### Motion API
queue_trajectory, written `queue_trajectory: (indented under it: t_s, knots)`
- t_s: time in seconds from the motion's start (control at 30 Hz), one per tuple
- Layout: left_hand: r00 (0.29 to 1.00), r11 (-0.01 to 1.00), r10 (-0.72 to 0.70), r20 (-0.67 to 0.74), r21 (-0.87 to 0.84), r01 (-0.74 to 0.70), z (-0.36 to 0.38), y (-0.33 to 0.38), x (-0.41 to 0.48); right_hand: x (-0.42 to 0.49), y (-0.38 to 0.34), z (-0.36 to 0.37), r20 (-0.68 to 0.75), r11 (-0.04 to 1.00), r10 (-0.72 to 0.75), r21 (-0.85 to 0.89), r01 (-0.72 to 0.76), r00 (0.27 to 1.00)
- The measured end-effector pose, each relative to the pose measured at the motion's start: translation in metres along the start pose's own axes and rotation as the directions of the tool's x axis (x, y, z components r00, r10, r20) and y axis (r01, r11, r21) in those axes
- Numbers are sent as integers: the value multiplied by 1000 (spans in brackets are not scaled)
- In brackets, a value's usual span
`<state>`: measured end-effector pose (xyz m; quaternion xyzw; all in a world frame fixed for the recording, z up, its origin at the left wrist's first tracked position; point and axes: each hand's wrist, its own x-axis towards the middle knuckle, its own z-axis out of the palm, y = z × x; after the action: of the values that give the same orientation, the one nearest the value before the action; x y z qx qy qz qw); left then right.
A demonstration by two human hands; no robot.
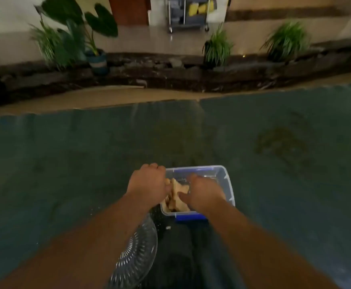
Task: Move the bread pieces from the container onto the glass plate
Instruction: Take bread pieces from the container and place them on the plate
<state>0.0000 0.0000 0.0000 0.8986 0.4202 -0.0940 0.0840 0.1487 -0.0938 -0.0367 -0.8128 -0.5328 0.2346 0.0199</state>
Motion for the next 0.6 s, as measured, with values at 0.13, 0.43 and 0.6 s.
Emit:
queue_trajectory:
  t_s: [0.13, 0.43, 0.6]
  knots:
    - [994, 995, -95, 57, -35, 97, 34, 4, 12, 19, -4, 35, 116, 991, -75, 119, 61, 990]
    - [980, 986, -163, 115, -9, 165, 72, 14, 39, 71, 0, 75, 283, 984, -156, 125, 125, 946]
    - [986, 985, -158, 59, -54, 162, 77, 16, 40, 73, 1, 75, 257, 981, -144, 165, 103, 956]
